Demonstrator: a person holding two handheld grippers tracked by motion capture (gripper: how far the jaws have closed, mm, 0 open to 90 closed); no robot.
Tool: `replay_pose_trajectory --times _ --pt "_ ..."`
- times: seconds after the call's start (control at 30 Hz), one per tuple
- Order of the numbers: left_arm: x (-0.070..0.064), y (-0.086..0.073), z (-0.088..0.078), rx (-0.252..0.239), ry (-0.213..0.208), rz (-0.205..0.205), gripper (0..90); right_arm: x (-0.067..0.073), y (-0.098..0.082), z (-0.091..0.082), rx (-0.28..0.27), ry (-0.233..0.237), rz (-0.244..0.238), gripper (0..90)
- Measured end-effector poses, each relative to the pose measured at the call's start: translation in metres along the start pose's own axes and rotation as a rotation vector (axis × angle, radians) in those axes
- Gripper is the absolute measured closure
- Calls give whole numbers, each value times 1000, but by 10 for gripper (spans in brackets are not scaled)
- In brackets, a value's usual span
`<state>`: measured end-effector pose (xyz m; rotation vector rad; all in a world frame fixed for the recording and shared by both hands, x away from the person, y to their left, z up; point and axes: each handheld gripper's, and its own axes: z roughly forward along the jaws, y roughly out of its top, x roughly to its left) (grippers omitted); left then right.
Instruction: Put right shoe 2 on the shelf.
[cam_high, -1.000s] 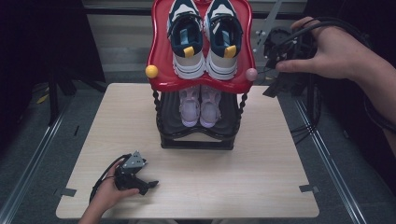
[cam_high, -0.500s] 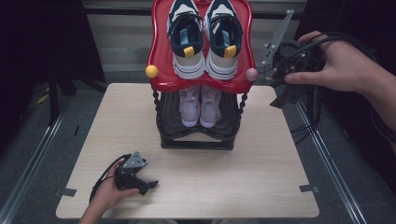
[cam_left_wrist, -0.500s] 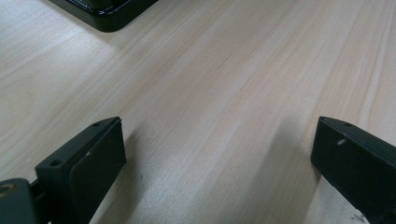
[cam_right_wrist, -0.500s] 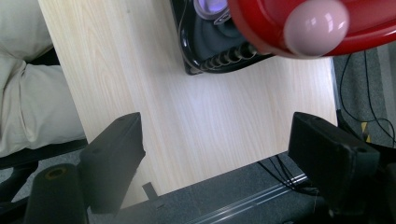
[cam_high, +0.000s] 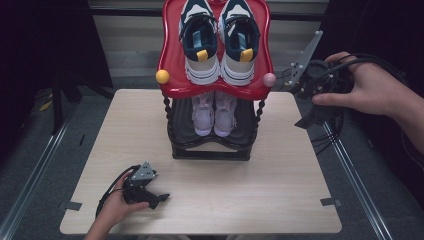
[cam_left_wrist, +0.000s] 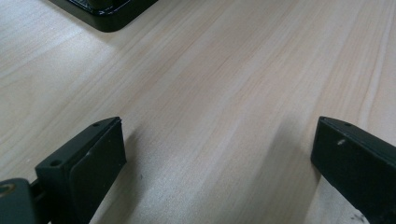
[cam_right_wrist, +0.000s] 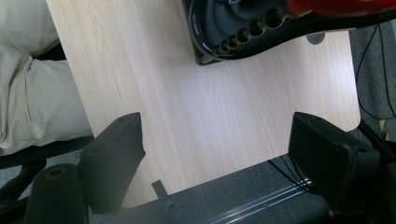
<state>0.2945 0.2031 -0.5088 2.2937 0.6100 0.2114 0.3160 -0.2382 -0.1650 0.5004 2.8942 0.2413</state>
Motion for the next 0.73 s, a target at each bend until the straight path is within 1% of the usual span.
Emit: replay_pose_trajectory --times 0.07,0.1,0.2,0.23,0.27,0.3,0.4,0.43,0.47,0.63,0.67,0.73 --pt "0 0 0 -1 0 0 26 1 -4 3 2 6 14 174" --pt "0 0 0 0 0 0 26 0 -5 4 -1 8 2 175" --pt "0 0 0 -1 -1 0 26 1 -11 7 -5 10 22 174" --pt "0 0 0 0 0 -1 26 0 -12 9 -14 9 9 174" --pt "0 0 0 0 -1 -1 26 2 -14 10 -14 12 21 174" --pt "0 0 0 -1 -1 0 26 2 -16 12 -22 17 12 174" --pt "0 0 0 -3 0 -5 26 2 -20 18 -32 21 19 174" --pt "0 0 0 -2 -1 -4 26 2 -21 21 -33 23 15 174" --pt "0 0 0 -4 -1 -4 26 3 -22 23 -27 26 23 174" --pt "0 0 0 -3 2 -1 26 4 -26 31 -18 41 30 174" --pt "0 0 0 -4 1 -1 26 3 -27 32 -26 38 23 174" --pt "0 0 0 -4 1 -1 26 4 -28 34 -25 42 27 174"
